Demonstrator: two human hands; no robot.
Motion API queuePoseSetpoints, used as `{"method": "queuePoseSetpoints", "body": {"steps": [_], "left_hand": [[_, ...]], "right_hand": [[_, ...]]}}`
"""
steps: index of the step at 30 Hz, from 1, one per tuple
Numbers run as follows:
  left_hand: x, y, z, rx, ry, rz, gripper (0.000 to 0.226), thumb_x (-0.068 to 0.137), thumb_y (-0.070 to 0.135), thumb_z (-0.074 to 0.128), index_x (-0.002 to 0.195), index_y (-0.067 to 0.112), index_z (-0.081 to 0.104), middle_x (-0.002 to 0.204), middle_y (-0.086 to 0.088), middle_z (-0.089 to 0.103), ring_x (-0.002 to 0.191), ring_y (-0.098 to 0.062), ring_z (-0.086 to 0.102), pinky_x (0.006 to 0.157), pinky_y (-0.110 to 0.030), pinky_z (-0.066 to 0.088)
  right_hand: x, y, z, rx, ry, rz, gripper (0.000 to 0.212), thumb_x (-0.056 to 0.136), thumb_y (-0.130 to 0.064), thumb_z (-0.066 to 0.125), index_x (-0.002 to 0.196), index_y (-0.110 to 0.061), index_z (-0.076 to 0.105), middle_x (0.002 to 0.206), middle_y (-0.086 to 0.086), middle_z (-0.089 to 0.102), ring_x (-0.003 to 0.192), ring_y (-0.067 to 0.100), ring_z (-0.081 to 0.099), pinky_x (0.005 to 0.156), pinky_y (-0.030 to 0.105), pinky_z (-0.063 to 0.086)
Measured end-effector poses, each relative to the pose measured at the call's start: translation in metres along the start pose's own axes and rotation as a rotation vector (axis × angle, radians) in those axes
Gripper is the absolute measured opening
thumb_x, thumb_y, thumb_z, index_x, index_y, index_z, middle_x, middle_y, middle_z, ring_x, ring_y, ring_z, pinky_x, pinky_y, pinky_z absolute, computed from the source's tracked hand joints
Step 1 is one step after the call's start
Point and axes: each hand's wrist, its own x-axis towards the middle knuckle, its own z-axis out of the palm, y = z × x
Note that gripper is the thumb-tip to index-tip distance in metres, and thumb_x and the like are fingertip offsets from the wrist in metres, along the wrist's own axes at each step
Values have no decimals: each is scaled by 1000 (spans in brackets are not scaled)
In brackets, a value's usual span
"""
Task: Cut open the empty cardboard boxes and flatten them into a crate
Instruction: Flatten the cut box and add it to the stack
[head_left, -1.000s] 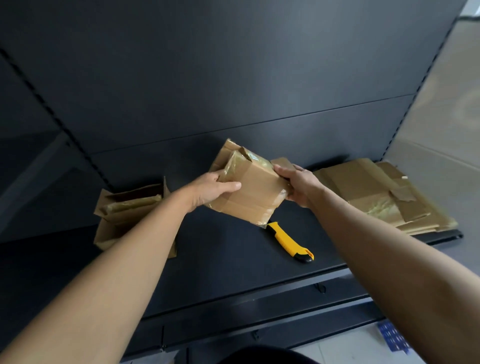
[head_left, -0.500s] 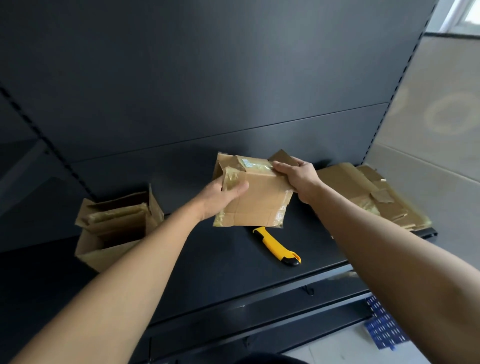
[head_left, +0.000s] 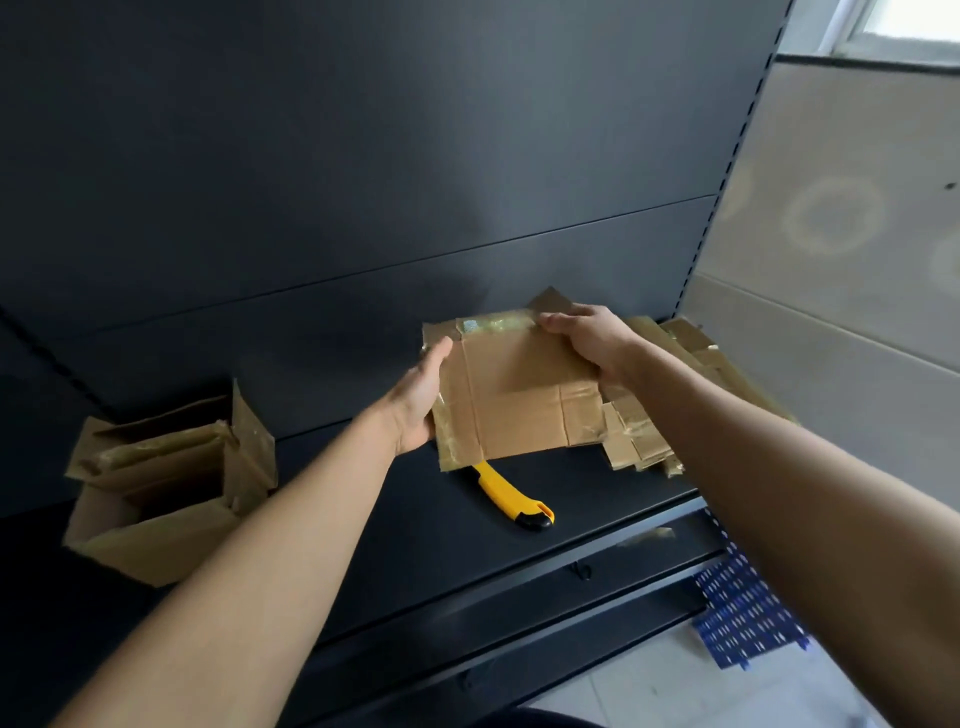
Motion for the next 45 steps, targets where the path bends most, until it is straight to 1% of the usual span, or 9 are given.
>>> {"method": "queuePoseSetpoints", "body": {"steps": [8, 16, 24, 27, 30, 35, 38, 41, 45], "left_hand": [[33, 6, 35, -135, 78, 193, 30, 96, 5, 48, 112, 30, 50, 108, -3, 64, 88, -18, 63, 72, -36, 53], [62, -19, 63, 374, 342, -112, 70, 86, 37, 67, 140, 15, 30, 142, -8, 39, 120, -28, 48, 91, -39, 45], [87, -40, 83, 152, 365, -110, 22, 88, 4, 61, 108, 9, 54, 112, -13, 64, 97, -28, 62, 80, -42, 53], [87, -36, 87, 94, 325, -69, 23, 88, 16, 65, 107, 13, 53, 120, -12, 62, 99, -26, 61, 88, -49, 50], [83, -23, 83, -93, 105, -148, 85, 69, 74, 56, 138, 26, 40, 140, -3, 48, 124, -32, 48, 96, -65, 36], [87, -6, 72, -341, -28, -72, 100, 64, 94, 13, 127, 31, 58, 124, -7, 64, 115, -33, 56, 86, -61, 46], [85, 1, 63, -388, -54, -49, 92, 69, 91, 22, 119, 27, 66, 117, -9, 67, 110, -33, 60, 84, -58, 48], [79, 5, 56, -429, -25, -33, 71, 76, 76, 41, 111, 21, 68, 114, -9, 66, 107, -31, 60, 86, -54, 46], [73, 12, 56, -473, -94, 104, 21, 82, 39, 45, 85, 23, 58, 87, -4, 52, 79, -23, 50, 75, -38, 39]], "right_hand": [[7, 27, -38, -107, 194, 106, 72, 73, -55, 73, 122, -8, 49, 109, 5, 61, 97, 23, 63, 87, 38, 54], [18, 47, -77, -17, 163, 173, 67, 79, -24, 77, 137, -12, 47, 102, 2, 66, 82, 19, 66, 72, 32, 55], [37, 67, -94, -70, -5, 262, 54, 83, -28, 72, 130, -8, 53, 111, 9, 67, 96, 25, 66, 89, 41, 54], [45, 70, -97, -2, 61, 171, 39, 87, -16, 68, 124, -11, 58, 109, 7, 68, 98, 25, 65, 88, 40, 54], [48, 61, -100, 153, -12, 28, 16, 89, -19, 64, 105, -16, 61, 89, -3, 69, 87, 19, 66, 66, 29, 56], [52, 38, -102, 233, -300, 78, 73, 75, -76, 49, 114, -18, 65, 104, 10, 67, 94, 26, 67, 73, 34, 54], [58, 25, -108, 419, -361, 196, 80, 64, -92, 37, 87, -21, 68, 76, 7, 45, 65, 17, 46, 65, 25, 38], [61, 18, -116, 340, -388, 264, 106, 50, -97, 38, 121, -22, 64, 140, 17, 46, 121, 24, 51, 105, 42, 34], [57, 9, -118, 362, -430, 295, 99, 52, -94, 45, 115, -22, 69, 129, 10, 61, 118, 32, 58, 101, 51, 41]]}}
